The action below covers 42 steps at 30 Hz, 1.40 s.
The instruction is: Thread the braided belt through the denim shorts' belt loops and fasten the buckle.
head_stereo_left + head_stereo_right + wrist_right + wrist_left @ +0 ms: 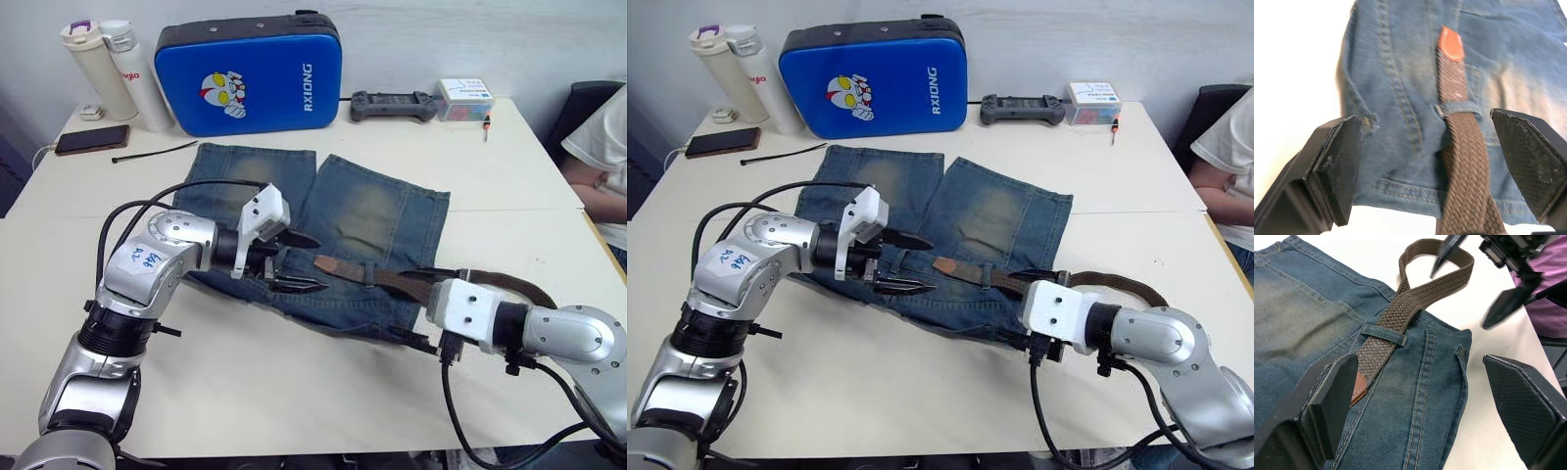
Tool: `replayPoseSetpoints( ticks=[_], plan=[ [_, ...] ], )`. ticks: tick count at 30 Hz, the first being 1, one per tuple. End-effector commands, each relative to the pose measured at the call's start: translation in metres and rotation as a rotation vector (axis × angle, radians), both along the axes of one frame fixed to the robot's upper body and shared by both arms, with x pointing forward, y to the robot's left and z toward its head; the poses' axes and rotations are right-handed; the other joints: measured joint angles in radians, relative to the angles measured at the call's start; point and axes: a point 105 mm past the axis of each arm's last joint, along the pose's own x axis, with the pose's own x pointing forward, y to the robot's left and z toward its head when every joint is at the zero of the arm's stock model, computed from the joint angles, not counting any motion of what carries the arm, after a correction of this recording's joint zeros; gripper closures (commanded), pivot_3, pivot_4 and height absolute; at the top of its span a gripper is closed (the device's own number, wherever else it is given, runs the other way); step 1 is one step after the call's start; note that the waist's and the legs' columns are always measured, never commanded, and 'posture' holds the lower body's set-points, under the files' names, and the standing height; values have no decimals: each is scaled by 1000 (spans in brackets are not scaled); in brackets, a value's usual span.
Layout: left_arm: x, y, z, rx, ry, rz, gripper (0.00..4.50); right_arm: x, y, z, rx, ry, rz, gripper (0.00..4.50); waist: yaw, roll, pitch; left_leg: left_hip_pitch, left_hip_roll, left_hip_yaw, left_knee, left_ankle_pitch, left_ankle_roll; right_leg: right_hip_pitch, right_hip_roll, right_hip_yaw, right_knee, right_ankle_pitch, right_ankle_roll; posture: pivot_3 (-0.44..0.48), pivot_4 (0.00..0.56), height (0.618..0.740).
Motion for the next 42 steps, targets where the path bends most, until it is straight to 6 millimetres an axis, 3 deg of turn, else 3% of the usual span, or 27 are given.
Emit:
replayPoseSetpoints(
  ticks=[1,4,10,14,17,24,29,33,38,42],
  plan=[
    [-4,-2,11,2,-45,-29,0,-3,15,-17,-31,38,48,25,0,0,0,0,0,0,0,0,0,0,0,0,0,0,0,0,150,740],
    [-8,3,9,23,-36,-31,0,8,18,-37,-63,68,18,25,-4,0,0,0,0,0,0,0,0,-1,0,1,-1,0,0,0,150,740],
    [-12,17,7,49,-29,9,0,23,19,-50,-65,70,-33,2762,-1,0,0,0,0,0,0,0,0,-1,-1,0,-1,0,0,0,150,740],
    [-14,21,6,49,-26,33,0,28,-13,-45,-165,24,-40,4493,3,0,0,0,0,0,1,0,0,-1,-1,0,-1,0,0,0,150,740],
    [-15,19,3,40,-19,33,0,35,-52,-40,-287,-57,10,4493,12,0,0,0,-2,-1,1,0,1,1,-3,-1,-4,0,0,0,150,740],
    [-17,7,1,12,-12,-1,0,46,-114,-31,-319,-90,49,4493,19,0,0,0,-2,0,1,-1,2,1,-2,-1,-5,0,0,0,150,740],
    [-16,4,1,9,-13,-11,0,51,-147,-30,-377,-75,22,4493,17,0,0,0,-2,1,2,-1,2,1,-2,0,-4,0,0,0,150,740],
    [-15,2,1,3,-14,-13,0,55,-159,-26,-384,-88,2,4493,18,0,0,0,-2,1,2,-1,2,1,-2,0,-4,0,0,0,150,740],
    [-16,-1,1,-3,-10,-23,0,56,-152,-10,-337,-86,4,4493,16,0,0,0,-2,1,2,0,2,1,-2,0,-3,0,0,0,150,740],
    [-15,-1,0,-5,-12,-23,0,51,-143,18,-302,-62,-11,2670,16,1,0,0,-1,1,2,0,2,1,-2,0,-1,0,0,0,150,740]
  ],
)
